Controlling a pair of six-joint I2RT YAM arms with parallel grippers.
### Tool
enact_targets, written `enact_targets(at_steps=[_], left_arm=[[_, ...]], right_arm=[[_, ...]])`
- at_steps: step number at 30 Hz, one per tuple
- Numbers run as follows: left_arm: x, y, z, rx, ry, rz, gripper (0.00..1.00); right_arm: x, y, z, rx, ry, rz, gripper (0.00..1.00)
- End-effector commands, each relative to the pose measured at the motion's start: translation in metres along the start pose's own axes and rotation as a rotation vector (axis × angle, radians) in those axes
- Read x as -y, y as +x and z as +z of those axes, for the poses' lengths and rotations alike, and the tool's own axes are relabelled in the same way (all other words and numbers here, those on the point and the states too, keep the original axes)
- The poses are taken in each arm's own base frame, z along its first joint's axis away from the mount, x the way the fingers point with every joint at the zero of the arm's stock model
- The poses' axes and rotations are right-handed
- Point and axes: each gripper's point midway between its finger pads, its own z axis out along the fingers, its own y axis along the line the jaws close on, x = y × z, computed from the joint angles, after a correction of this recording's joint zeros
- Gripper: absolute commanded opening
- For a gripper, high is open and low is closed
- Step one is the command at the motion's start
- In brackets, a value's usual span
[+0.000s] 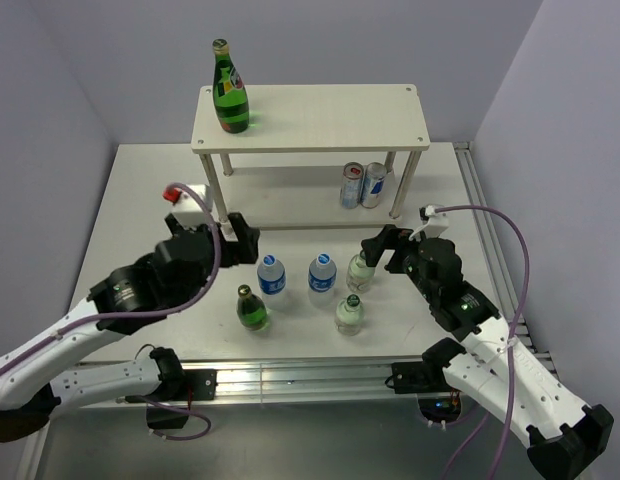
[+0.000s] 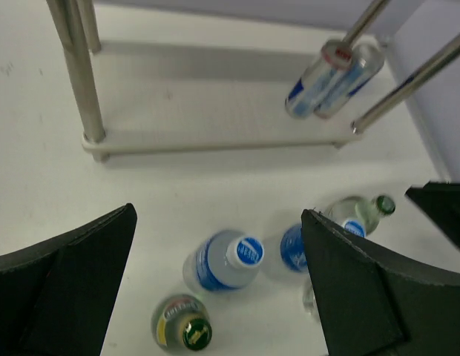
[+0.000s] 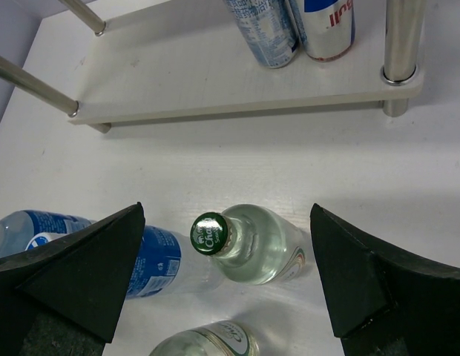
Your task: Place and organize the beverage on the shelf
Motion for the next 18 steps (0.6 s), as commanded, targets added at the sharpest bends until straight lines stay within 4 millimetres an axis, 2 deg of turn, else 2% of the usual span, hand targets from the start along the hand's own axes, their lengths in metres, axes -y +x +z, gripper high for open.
enact_targets(at_steps=[1, 2, 3, 8, 13, 18], left_arm=[[-0.001, 0.056, -0.005, -0.126, -0.052, -0.082, 0.99], [-0.009, 0.072, -0.009, -0.163, -0.085, -0.044, 0.99], [-0.003, 0.084, -0.014, -0.183, -0.073, -0.029, 0.99], [-0.006, 0.131, -0.027, -0.215, -0.097, -0.063, 0.99], [-0.008, 0.151, -0.033, -0.228, -0.108, -0.072, 0.99], [-0.015, 0.163, -0.029, -0.205, -0.176, -0.043, 0.99]], right_arm=[[-0.008, -0.006, 0.001, 0.022, -0.032, 0.014, 0.99], [-0.007, -0.005, 0.001, 0.02, -0.027, 0.013, 0.99], [-0.006, -0.005, 0.0, 0.021, -0.024, 0.014, 0.99], [-0.002, -0.007, -0.003, 0.041, -0.009, 0.015, 0.99], [-0.001, -0.005, -0.001, 0.031, 0.001, 0.012, 0.99], [-0.001, -0.005, -0.001, 0.031, 0.001, 0.012, 0.99]])
